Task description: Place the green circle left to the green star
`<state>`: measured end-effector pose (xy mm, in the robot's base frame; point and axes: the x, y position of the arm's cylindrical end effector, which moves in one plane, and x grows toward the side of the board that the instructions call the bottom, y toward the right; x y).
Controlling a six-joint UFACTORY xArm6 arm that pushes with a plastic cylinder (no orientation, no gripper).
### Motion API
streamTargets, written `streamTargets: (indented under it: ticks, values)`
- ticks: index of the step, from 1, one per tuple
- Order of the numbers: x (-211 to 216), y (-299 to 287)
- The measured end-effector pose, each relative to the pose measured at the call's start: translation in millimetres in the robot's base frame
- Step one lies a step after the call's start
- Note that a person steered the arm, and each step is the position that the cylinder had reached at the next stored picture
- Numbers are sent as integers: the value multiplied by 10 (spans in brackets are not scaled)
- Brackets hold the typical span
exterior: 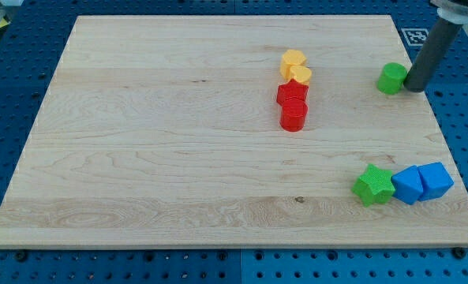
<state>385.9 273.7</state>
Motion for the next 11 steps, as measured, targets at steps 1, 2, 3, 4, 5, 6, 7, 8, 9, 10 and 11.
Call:
streamTargets:
  ticks: [1, 2, 3, 4, 5, 6, 7, 8, 9, 10, 11]
  values:
    - [-103, -304]
    - [-428, -232]
    - [-570, -49]
    - [-644, -309]
    - [-480, -437]
    - [-468, -470]
    - [-742, -782]
    - [-514, -758]
    - [-398, -694]
    - [-272, -685]
    - [-203, -687]
